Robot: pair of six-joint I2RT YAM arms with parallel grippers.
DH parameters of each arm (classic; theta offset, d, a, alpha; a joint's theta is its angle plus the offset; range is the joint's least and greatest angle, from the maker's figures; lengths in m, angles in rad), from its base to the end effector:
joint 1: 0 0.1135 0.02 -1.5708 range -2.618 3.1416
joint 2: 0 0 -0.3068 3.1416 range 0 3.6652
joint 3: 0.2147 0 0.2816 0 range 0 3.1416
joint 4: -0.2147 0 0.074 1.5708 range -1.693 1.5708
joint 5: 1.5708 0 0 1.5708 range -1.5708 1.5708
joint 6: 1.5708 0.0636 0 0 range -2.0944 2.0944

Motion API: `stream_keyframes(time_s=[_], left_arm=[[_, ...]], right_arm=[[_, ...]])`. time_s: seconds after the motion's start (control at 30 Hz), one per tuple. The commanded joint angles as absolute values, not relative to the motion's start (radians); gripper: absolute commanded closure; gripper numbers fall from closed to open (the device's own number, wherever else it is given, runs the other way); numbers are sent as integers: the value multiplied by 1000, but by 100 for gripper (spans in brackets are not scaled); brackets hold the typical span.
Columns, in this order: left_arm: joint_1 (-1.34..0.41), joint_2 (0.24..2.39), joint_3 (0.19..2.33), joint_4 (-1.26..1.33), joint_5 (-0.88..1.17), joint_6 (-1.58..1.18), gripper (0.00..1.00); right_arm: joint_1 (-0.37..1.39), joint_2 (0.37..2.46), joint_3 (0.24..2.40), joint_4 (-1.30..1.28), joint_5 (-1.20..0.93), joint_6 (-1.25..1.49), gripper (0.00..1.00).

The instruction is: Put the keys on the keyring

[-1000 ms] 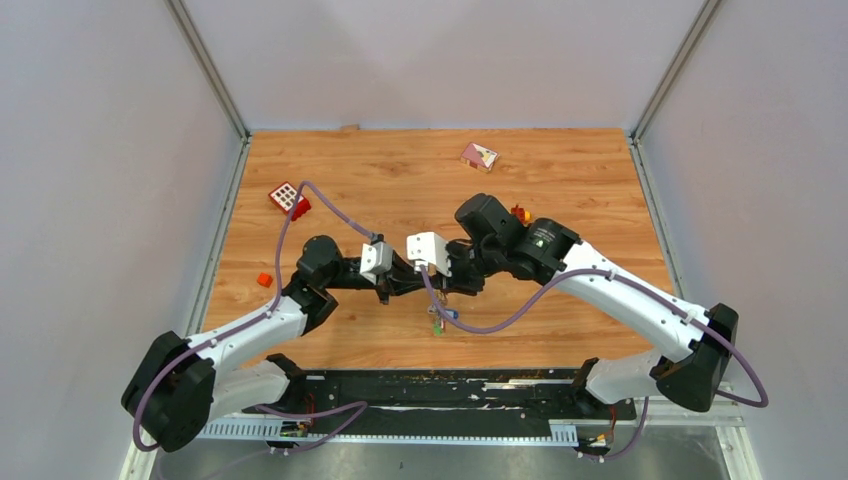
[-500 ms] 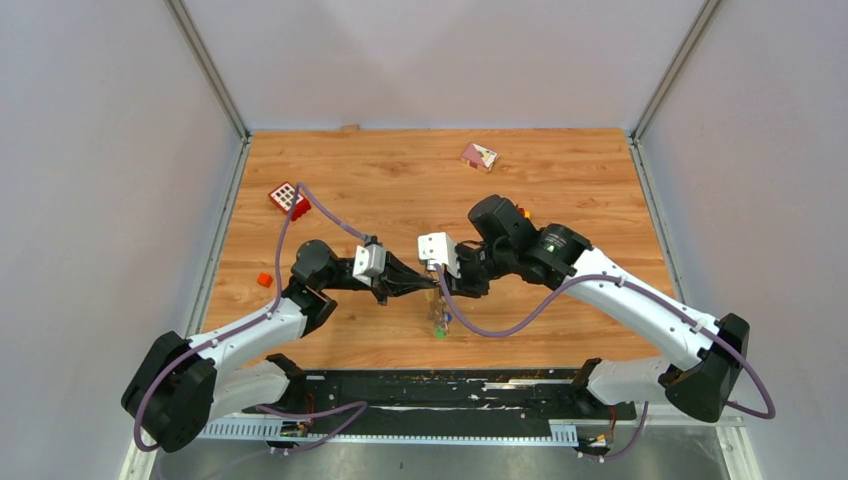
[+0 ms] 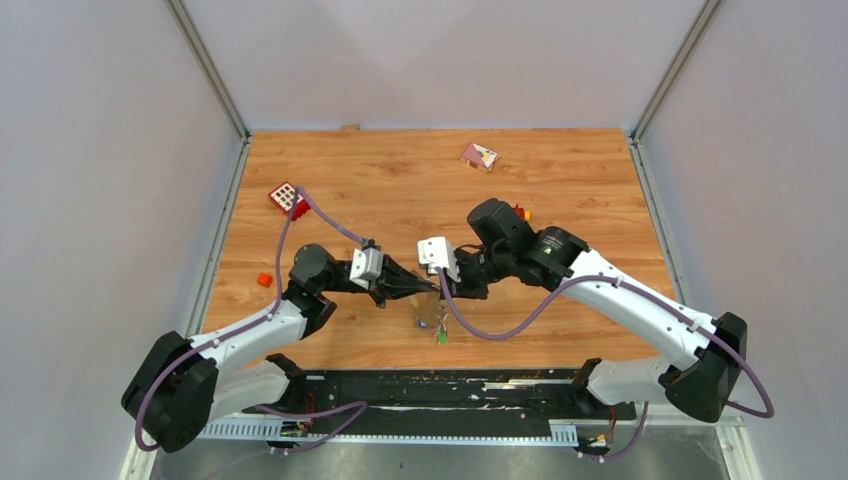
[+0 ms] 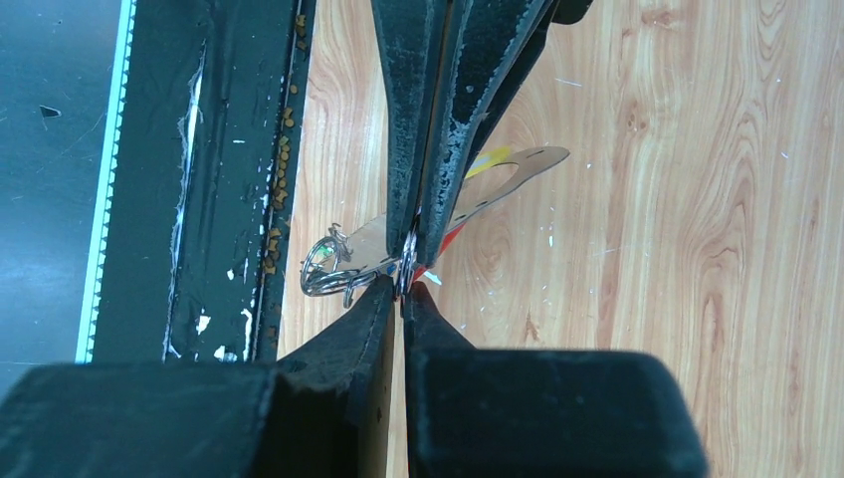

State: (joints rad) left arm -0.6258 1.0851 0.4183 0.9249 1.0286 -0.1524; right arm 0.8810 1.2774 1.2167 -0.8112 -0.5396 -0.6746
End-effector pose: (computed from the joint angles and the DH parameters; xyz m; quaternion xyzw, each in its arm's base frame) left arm 0.1572 -0.1808 0.2891 0.5034 0.4251 -0.5394 0.5243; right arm 0.1608 0.2462 0.3520 -0.7005 0.5812 0.2831 0.3024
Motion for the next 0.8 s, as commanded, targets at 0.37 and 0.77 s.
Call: stream_keyframes(time_s=[0.37, 0.77], left_arm=[[-627, 1059, 427, 976, 1103, -120, 100], [-630, 1049, 428, 954, 1122, -103, 100]], right_arm=[[877, 1292, 1245, -772, -581, -695, 96], [877, 1267, 1226, -748, -532, -714, 70]])
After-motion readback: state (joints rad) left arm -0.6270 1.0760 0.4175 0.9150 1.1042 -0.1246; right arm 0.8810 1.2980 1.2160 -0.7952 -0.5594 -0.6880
